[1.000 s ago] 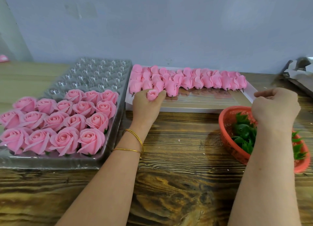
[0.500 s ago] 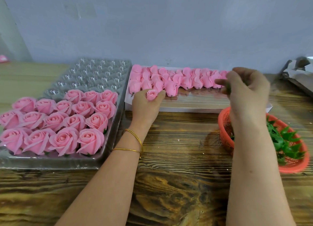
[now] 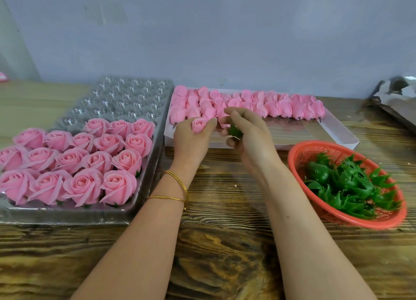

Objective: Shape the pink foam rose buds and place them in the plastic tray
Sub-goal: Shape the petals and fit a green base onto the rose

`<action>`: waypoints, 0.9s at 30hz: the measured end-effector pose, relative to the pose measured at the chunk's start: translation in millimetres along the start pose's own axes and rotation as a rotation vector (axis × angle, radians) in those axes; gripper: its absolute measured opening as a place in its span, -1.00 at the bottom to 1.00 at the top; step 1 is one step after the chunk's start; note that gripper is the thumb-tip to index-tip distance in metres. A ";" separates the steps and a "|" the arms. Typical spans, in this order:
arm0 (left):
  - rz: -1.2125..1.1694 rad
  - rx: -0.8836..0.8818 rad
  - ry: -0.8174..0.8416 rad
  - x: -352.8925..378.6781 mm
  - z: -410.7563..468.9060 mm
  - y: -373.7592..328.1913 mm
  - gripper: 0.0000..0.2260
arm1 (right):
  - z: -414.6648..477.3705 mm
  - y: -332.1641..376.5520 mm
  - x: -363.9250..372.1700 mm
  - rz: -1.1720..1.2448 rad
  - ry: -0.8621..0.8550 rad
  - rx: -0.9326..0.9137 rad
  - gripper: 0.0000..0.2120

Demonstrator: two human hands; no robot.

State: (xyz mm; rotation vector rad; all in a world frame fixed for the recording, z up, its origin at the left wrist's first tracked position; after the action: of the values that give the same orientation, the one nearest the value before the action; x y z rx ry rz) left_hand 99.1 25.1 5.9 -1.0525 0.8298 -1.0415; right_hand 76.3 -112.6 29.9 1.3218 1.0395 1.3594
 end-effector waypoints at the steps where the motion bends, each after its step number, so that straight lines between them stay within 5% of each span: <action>1: -0.013 -0.013 0.003 -0.1 -0.4 -0.5 -0.63 | 1.5 -3.4 0.6 -0.025 -0.005 0.009 -0.82; 14: -0.204 -0.111 -0.022 -4.1 -3.1 0.0 -0.62 | -6.6 -21.4 14.5 -0.417 0.067 -0.071 -0.52; 27: -0.393 -0.192 -0.014 -4.0 -1.6 -0.5 -0.51 | -11.2 -14.5 16.5 -0.820 0.030 -0.263 -0.67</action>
State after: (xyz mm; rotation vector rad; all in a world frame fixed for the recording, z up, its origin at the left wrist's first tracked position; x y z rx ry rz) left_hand 96.3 28.4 6.1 -1.4227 0.7373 -1.2987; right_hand 66.5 -93.2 18.3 0.5628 1.1893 0.8413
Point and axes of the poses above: each hand's wrist, its own z-axis towards the middle knuckle, its own x-axis out of the palm, y = z × x, the point moved 7 cm from there along z, towards the middle knuckle
